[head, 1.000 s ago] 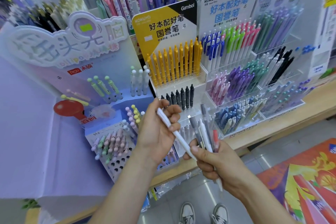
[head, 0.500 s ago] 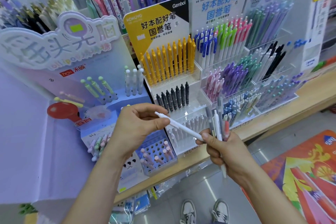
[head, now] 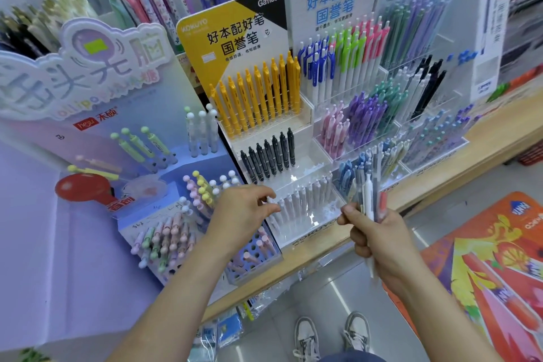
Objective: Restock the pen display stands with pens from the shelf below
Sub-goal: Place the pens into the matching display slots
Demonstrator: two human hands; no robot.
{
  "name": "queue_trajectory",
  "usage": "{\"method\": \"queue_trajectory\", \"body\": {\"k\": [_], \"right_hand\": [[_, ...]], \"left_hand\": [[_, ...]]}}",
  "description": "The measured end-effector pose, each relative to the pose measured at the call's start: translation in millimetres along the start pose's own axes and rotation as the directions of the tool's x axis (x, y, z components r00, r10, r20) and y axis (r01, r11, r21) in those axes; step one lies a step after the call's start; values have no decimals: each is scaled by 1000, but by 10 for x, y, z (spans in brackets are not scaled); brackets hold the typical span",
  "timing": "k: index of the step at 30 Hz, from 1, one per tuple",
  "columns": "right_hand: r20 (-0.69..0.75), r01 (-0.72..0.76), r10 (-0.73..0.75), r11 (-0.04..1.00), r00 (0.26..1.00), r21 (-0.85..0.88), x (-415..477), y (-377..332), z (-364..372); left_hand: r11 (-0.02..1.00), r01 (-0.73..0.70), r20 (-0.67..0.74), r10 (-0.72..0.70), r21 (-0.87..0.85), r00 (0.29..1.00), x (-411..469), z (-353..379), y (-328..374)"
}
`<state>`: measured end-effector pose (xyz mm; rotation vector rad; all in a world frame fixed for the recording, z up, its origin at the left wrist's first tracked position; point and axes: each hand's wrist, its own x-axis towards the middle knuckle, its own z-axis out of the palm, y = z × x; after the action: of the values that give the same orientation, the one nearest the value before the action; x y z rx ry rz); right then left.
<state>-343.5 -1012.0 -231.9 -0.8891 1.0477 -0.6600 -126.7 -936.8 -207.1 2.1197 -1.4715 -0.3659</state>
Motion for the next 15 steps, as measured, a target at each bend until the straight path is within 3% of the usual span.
{"method": "queue_trajectory", "body": {"k": [8, 15], "right_hand": [[-2, -19, 19, 1000, 1000, 25, -10, 27, -5], [10, -26, 26, 1000, 1000, 5, -40, 22, 17]], "left_hand": [[998, 44, 82, -41, -38, 996, -15, 228, -101], [977, -120, 266, 69, 179, 961, 16, 384, -223]]}}
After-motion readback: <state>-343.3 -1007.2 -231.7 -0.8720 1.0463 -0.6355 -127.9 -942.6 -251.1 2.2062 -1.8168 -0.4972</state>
